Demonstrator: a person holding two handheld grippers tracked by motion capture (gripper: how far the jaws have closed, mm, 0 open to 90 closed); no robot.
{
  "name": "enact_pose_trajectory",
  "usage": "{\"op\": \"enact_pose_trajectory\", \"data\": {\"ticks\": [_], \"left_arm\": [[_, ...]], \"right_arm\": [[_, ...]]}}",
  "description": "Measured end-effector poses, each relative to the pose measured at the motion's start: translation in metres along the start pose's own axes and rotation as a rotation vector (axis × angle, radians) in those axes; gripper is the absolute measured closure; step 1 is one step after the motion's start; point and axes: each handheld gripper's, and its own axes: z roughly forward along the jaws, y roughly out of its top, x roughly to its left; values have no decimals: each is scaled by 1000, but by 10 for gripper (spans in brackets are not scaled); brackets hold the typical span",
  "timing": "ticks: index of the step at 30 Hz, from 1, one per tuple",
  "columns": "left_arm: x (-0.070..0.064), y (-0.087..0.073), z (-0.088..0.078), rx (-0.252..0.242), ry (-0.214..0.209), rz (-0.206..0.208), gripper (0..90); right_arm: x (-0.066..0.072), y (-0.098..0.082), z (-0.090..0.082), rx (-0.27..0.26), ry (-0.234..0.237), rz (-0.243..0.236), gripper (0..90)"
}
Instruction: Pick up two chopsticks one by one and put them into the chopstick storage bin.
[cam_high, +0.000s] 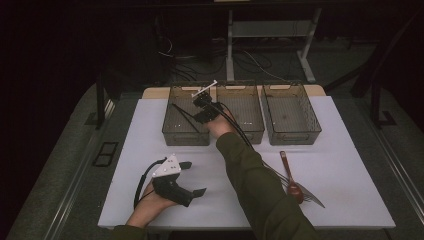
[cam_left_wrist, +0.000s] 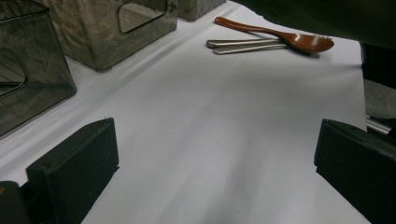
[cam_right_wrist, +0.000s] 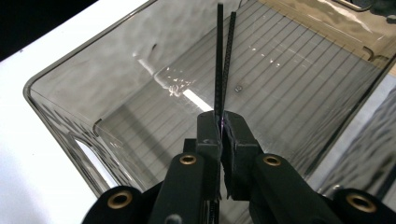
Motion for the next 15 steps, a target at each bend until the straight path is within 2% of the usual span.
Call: {"op": "enact_pose_trajectory", "data": {"ticks": [2, 8, 11, 15], "left_arm": [[0, 0, 0, 0, 0, 1, 0], [0, 0, 0, -4, 1, -2, 0], [0, 0, 0, -1, -1, 0, 0], [1, 0, 0, 0, 2, 2, 0]], "right_arm": [[1, 0, 1, -2, 4, -3, 890], [2, -1, 1, -11, 9, -11, 869], [2, 0, -3, -17, 30, -15, 802], [0, 0, -11, -29, 63, -5, 647]]}}
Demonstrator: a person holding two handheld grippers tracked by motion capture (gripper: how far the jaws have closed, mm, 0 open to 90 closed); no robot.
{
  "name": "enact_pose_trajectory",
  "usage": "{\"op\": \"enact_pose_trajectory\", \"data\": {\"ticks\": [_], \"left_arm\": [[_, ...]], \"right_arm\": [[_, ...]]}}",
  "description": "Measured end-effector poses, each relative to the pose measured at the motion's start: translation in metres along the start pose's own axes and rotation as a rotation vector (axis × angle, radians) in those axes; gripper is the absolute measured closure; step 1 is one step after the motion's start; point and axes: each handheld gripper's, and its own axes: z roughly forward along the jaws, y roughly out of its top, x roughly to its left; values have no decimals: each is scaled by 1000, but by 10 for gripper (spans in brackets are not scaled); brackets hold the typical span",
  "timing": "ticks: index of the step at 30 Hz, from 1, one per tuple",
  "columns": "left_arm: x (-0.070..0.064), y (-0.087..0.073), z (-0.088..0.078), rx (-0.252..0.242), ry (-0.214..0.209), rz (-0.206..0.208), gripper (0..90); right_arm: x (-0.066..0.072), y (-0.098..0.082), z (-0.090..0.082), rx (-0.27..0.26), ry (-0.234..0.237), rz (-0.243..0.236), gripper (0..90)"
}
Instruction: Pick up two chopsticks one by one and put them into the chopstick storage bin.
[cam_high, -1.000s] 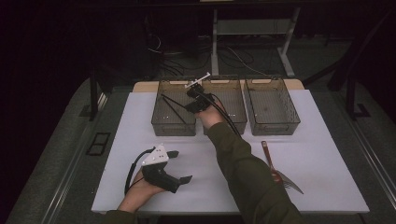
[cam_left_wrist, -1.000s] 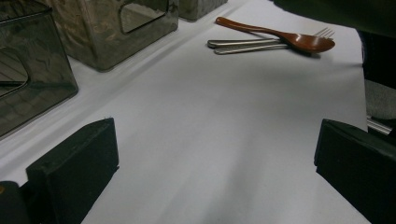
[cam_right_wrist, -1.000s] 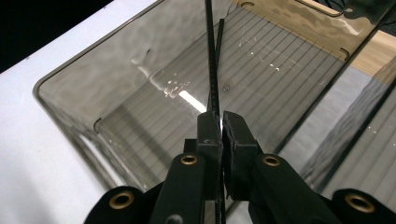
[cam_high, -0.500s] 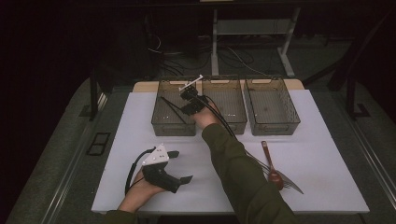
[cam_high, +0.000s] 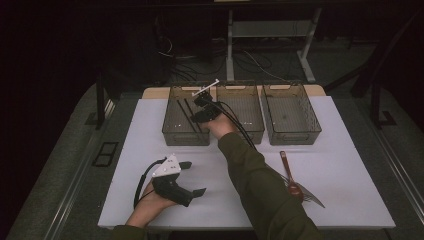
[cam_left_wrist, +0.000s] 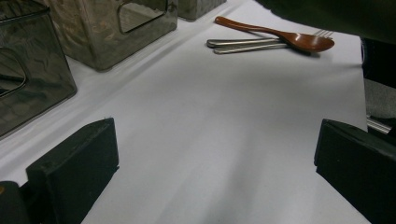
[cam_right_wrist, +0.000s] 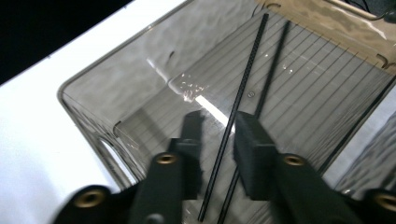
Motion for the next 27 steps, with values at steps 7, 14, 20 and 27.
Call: {"op": "enact_pose_trajectory", "data": {"ticks": [7, 14, 20, 27], "left_arm": [[1, 0, 0, 2, 1, -5, 0], [1, -1, 0, 12, 5, 3, 0], [0, -1, 0, 9, 9, -3, 0], [0, -2, 0, 13, 14, -8, 0]], "right_arm": [[-3, -5, -21, -49, 44, 14, 512], [-7, -18, -42, -70, 80, -16, 414], [-8, -34, -62, -81, 92, -45, 382], [-14, -53, -85, -109, 121, -46, 367]]}}
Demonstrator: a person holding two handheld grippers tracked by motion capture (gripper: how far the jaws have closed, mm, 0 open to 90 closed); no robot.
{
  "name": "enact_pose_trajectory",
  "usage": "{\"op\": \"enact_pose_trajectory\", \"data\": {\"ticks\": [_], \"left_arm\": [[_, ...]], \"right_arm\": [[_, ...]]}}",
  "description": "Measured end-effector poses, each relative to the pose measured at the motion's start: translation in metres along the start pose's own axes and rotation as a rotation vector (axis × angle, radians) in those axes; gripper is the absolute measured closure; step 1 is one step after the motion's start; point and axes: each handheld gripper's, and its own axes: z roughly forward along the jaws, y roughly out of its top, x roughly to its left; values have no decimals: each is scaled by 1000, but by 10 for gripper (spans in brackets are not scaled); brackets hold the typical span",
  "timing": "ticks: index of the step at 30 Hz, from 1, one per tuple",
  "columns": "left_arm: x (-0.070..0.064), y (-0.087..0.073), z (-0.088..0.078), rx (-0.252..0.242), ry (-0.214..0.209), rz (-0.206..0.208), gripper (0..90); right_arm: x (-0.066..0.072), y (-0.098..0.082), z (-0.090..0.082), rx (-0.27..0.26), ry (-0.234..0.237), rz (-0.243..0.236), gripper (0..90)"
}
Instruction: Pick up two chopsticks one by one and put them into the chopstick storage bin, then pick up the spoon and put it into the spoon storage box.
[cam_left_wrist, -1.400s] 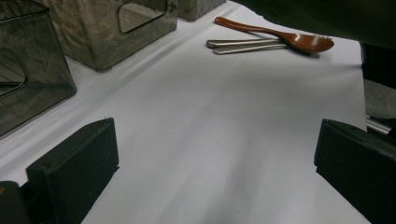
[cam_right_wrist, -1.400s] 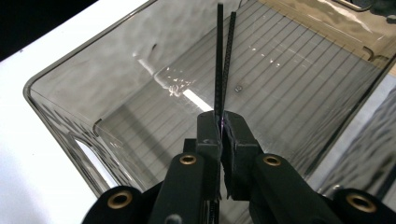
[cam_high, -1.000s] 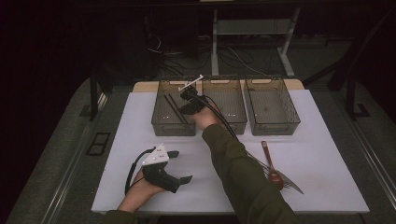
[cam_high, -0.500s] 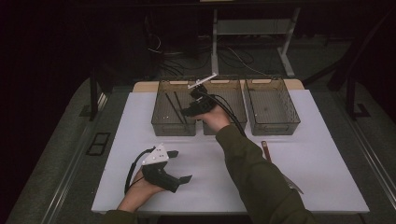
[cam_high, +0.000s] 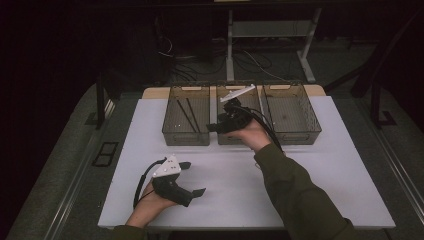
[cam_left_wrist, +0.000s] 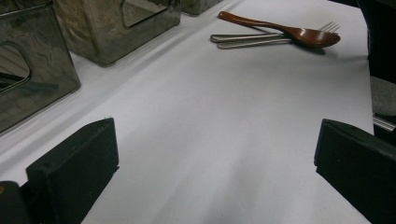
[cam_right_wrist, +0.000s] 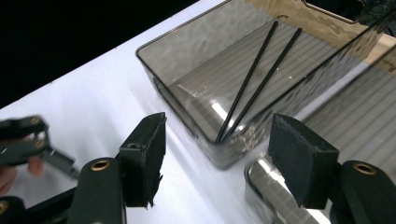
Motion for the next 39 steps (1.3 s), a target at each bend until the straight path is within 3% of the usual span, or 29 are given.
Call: {"op": "enact_pose_trajectory", "data": {"ticks": [8, 20, 27, 29, 32, 39], "left_arm": [[1, 0, 0, 3, 4, 1, 0], [1, -1, -2, 2, 10, 3, 0], [2, -1, -2, 4, 11, -8, 0], [2, -1, -2, 4, 10, -2, 0], [2, -1, -2, 7, 11, -3, 0], [2, -2, -2, 3, 15, -13, 0]], "right_arm": [[-1, -21, -30, -33, 5, -21, 360], [-7, -60, -67, -59, 18, -14, 338], [-9, -92, -86, -59, -21, -23, 323], [-9, -102, -92, -59, -14, -15, 323], [-7, -115, -101, -63, -49, -27, 306], [-6, -141, -119, -68, -82, -3, 301]]}}
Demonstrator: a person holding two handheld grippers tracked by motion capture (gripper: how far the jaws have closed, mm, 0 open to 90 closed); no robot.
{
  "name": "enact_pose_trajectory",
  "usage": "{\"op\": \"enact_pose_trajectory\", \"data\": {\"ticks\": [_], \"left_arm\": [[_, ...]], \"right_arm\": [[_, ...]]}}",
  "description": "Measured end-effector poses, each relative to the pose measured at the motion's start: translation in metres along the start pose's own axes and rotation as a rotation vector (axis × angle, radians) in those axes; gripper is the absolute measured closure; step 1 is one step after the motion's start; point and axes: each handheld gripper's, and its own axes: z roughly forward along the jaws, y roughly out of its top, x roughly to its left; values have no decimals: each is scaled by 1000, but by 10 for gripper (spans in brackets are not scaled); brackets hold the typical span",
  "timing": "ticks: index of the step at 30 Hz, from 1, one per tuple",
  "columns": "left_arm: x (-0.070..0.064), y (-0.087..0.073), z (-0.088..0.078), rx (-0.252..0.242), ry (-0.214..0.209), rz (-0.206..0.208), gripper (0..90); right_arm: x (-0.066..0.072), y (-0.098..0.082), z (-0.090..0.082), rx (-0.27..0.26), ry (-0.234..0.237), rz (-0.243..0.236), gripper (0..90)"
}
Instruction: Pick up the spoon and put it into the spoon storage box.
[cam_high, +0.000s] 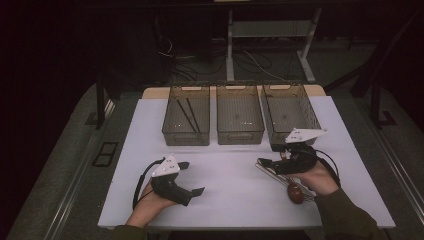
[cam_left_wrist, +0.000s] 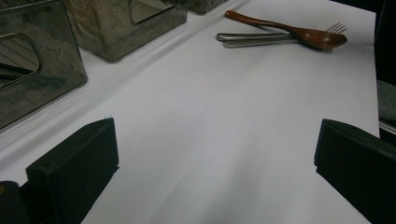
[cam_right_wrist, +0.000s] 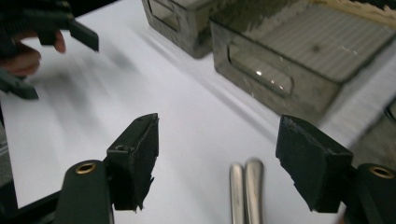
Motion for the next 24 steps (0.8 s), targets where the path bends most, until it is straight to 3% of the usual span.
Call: {"op": "enact_pose_trajectory", "data": {"ticks": [8, 18, 24], "left_arm": [[0, 0, 0, 11, -2, 7, 0], [0, 0, -1, 11, 1, 12, 0], [0, 0, -1, 12, 1, 13, 0]], "right_arm": [[-10, -26, -17, 29, -18, 58, 310], [-17, -55, -28, 79, -65, 69, 313], [-25, -64, -27, 111, -79, 102, 383]]}}
